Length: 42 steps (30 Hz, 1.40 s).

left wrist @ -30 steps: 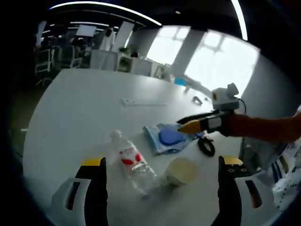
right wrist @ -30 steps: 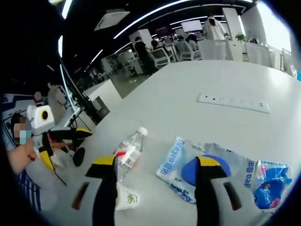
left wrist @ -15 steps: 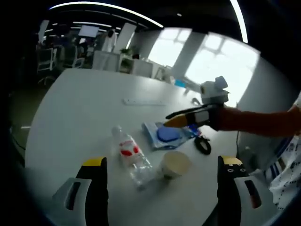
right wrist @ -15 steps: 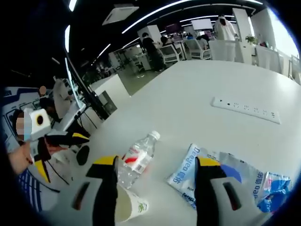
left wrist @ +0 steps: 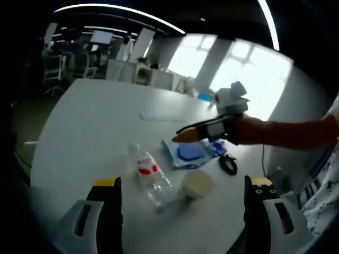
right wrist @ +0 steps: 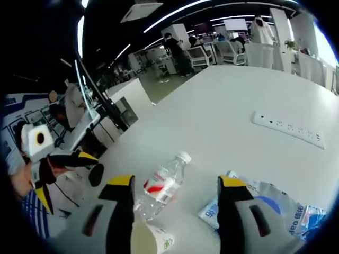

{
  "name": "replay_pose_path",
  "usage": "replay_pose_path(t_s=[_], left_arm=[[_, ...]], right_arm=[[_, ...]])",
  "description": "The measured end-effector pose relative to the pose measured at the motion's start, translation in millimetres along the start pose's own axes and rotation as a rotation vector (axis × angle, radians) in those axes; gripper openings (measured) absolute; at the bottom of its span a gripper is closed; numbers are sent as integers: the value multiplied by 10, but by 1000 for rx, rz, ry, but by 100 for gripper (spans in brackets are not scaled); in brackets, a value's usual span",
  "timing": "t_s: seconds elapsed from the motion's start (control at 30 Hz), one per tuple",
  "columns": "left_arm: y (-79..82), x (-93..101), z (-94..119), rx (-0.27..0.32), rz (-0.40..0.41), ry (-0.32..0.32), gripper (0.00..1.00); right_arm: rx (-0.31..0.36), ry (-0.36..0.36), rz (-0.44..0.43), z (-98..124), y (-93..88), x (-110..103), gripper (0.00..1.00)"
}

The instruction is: Arrange the tabletop items into an orderly group along one side of the table until the central work area is clear of visible clutter.

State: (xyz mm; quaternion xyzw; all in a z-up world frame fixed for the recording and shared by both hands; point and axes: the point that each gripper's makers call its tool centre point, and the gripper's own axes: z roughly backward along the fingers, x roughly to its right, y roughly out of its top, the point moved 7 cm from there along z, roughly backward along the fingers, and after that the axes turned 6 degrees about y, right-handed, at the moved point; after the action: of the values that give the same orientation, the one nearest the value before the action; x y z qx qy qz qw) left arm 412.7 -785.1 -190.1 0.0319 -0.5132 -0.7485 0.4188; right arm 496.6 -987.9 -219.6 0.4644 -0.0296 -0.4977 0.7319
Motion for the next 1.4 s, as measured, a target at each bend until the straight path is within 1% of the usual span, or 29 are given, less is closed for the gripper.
replay_pose_path(t_s=[0.33, 0.97, 1.4], left_arm=[[4, -16, 1, 6, 3, -4, 93], [-19, -33, -35, 11, 9, -17, 91], [-70, -85, -96, 10, 22, -25, 91]], right_arm=[[-33, 23, 1, -229, 35, -54, 60], [-62, 29, -20, -498, 60, -19, 55], [-82, 22, -90, -767, 42, 102, 51]])
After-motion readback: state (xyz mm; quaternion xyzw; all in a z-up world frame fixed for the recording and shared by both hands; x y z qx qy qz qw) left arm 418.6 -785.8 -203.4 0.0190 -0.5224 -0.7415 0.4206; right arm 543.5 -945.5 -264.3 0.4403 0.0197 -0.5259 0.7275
